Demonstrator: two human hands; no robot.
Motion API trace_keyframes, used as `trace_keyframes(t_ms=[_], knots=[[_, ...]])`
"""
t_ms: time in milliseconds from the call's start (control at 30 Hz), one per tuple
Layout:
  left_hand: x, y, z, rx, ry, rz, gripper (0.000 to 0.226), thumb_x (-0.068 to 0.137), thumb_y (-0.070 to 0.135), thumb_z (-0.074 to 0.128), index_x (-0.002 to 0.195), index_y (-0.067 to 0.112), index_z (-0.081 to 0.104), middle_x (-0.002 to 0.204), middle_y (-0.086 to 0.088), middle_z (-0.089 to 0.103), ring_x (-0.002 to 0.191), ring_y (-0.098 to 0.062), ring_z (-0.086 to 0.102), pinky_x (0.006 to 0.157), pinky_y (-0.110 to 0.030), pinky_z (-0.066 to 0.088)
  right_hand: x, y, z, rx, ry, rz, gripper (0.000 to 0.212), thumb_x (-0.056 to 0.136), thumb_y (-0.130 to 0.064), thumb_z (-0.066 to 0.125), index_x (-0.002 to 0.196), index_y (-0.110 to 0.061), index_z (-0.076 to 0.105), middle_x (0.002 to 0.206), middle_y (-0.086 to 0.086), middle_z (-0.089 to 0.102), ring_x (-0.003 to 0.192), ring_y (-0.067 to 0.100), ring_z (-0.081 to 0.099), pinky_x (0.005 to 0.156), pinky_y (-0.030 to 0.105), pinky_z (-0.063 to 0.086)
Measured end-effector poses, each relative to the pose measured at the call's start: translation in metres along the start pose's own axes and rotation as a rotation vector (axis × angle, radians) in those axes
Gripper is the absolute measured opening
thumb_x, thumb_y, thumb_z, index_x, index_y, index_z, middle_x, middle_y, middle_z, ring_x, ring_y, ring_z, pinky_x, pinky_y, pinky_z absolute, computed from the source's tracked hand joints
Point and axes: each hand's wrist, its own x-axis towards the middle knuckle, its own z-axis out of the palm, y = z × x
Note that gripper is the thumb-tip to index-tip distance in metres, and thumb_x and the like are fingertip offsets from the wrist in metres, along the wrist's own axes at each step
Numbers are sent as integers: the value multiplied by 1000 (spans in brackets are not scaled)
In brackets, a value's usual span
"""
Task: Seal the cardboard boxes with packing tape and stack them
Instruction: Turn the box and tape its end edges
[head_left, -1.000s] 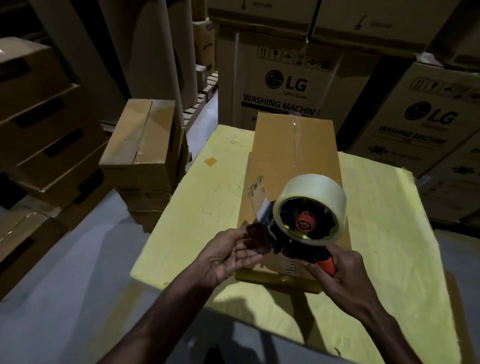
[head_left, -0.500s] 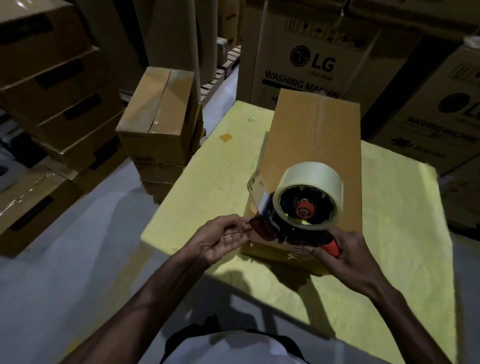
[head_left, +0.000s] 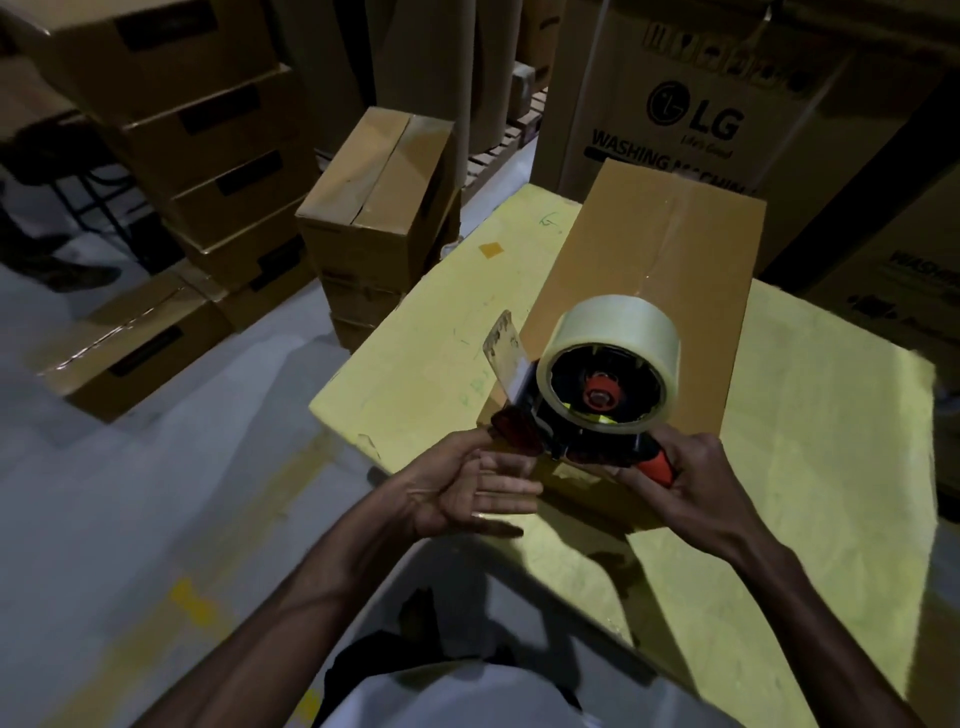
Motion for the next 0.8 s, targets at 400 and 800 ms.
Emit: trace_keyframes(t_ms=[400,800], knots=[[-9,-39,26,-406,64,125,29,98,-7,47,84,-18,70,69,-23,72,48,-20,70,40,-22,53,-20,14,-12,-6,-68,-87,19,85,-25,75,101,-29,67,66,0,64,51,15,58,47,35,43],[7,-14,6,68,430,373,15,100,-9,57,101,-18,68,52,-9,64,40,-6,59,44,-14,50,8,14,-9,-140,-238,-94,38,92,-49,69,123,-26,66,63,-11,61,54,9,59,48,14,36]])
